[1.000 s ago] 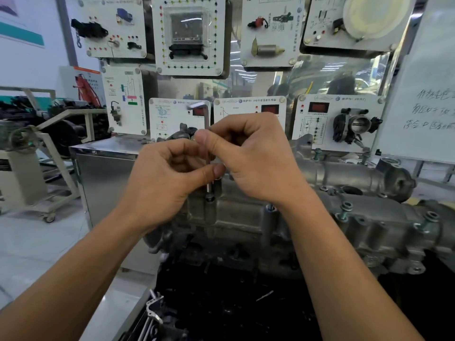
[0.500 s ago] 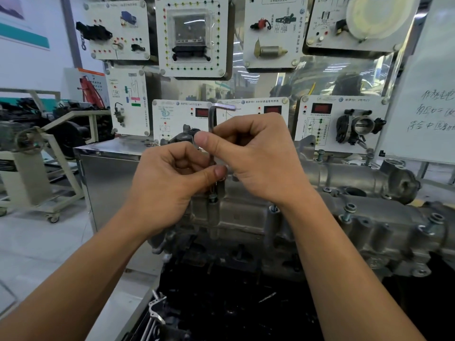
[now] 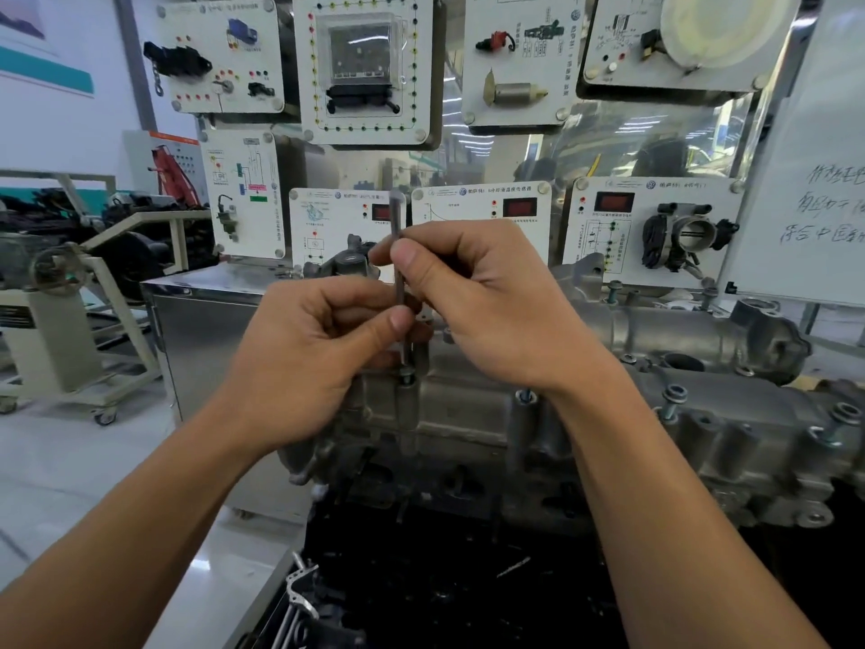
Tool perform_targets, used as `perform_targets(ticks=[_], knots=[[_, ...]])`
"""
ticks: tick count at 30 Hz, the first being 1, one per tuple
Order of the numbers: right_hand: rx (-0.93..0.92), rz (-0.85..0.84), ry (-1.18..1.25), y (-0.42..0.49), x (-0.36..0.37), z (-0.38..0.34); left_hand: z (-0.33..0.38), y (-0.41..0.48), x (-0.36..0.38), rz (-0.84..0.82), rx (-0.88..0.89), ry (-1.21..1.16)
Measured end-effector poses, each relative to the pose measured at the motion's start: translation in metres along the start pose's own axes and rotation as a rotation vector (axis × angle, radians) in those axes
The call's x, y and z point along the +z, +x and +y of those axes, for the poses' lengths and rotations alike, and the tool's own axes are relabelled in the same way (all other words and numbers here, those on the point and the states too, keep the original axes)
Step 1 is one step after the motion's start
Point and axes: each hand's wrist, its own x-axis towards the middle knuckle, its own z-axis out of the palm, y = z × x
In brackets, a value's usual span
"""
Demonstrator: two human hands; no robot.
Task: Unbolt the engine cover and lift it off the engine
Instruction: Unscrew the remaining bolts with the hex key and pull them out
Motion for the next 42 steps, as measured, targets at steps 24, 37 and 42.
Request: perform_targets(ticks=[24,37,42], knots=[[0.008,0.072,0.002,-0.002,0.004,-0.001,0.008,0.002,-0.001,0.009,0.098,0.113],[-0.004,0.105,-0.054,0.0,0.006,-0.001,0.01,0.003,0.0,-0.089,0.129,0.136],[-0.01,0.119,0.025,-0.001,0.006,0.0,0.009,0.004,0.001,0.013,0.138,0.156]])
